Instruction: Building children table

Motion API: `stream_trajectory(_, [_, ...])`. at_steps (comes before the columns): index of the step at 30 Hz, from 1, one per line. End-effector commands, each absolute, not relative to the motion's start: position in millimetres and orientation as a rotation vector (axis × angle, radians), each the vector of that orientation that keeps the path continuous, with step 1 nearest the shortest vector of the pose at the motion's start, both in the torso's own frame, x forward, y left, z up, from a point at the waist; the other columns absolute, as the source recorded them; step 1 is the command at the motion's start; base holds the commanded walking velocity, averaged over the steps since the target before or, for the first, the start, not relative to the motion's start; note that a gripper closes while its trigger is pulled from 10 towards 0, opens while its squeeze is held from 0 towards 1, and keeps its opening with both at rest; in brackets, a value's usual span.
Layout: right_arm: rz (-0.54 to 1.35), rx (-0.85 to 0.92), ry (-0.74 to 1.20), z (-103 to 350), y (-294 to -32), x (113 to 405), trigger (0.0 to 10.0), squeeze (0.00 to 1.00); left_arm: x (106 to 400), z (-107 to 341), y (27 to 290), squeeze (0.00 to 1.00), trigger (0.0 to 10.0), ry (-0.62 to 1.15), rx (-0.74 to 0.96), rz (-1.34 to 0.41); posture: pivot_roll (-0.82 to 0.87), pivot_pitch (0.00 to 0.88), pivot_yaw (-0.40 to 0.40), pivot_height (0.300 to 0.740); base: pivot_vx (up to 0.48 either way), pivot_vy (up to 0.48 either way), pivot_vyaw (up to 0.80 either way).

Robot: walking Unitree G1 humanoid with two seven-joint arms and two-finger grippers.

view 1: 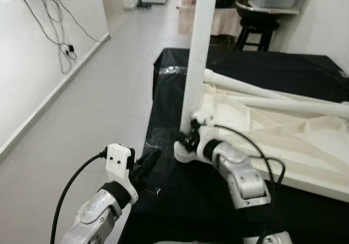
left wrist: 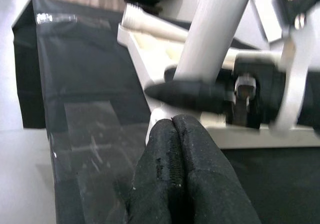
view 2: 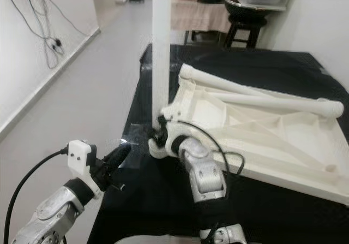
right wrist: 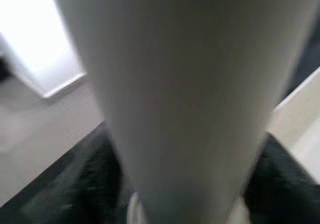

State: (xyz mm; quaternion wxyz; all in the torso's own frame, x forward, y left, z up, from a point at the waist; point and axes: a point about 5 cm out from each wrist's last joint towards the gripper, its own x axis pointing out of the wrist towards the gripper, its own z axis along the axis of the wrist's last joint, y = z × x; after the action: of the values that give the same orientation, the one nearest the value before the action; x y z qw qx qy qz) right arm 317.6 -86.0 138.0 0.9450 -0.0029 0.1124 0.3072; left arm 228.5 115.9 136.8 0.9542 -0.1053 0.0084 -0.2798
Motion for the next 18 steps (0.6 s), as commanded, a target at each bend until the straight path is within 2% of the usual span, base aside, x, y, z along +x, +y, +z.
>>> stream_trajectory(1, [0.749, 0.017, 0.158, 155, -75, 321, 10.0, 1.00, 229, 134, 116, 0.00, 10.0, 0.034, -0.214, -0.567, 0.05, 0.070, -0.053, 0.740, 0.000, 0.000, 0.00])
stream_trajectory(2, [0.749, 0.017, 0.158, 155, -75, 321, 10.0, 1.00, 229, 134, 116, 0.00, 10.0, 0.034, -0.214, -0.567, 0.05, 0.070, -0.053, 0.740, 0.000, 0.000, 0.00])
stream_trajectory(3, [0.843, 0.029, 0.120, 161, -74, 324, 10.0, 0.62, 229, 133, 115, 0.00, 10.0, 0.036, -0.217, -0.571, 0.05, 0.067, -0.051, 0.740, 0.000, 0.000, 0.00])
stream_trajectory(4, [0.925, 0.047, 0.094, 166, -74, 328, 10.0, 0.00, 230, 133, 115, 0.00, 10.0, 0.037, -0.219, -0.574, 0.05, 0.060, -0.052, 0.740, 0.000, 0.000, 0.00])
stream_trajectory(8, [1.081, 0.050, 0.059, 174, -77, 338, 10.0, 0.00, 231, 132, 113, 0.00, 10.0, 0.039, -0.221, -0.577, 0.06, 0.057, -0.057, 0.740, 0.000, 0.000, 0.00])
stream_trajectory(11, [1.129, 0.033, 0.058, 175, -77, 341, 10.0, 0.00, 231, 132, 113, 0.00, 10.0, 0.038, -0.221, -0.576, 0.06, 0.057, -0.057, 0.740, 0.000, 0.000, 0.00])
stream_trajectory(13, [1.242, 0.012, 0.087, 176, -75, 349, 10.0, 0.00, 231, 132, 114, 0.00, 10.0, 0.036, -0.219, -0.573, 0.06, 0.048, -0.055, 0.740, 0.000, 0.000, 0.00])
stream_trajectory(17, [1.274, 0.005, 0.095, 177, -73, 352, 10.0, 0.00, 231, 132, 114, 0.00, 10.0, 0.036, -0.219, -0.572, 0.06, 0.048, -0.055, 0.740, 0.000, 0.000, 0.00])
stream_trajectory(18, [1.283, 0.012, 0.099, 179, -71, 356, 4.7, 0.00, 231, 132, 114, 0.00, 10.0, 0.037, -0.219, -0.572, 0.06, 0.045, -0.055, 0.740, 0.000, 0.000, 0.00])
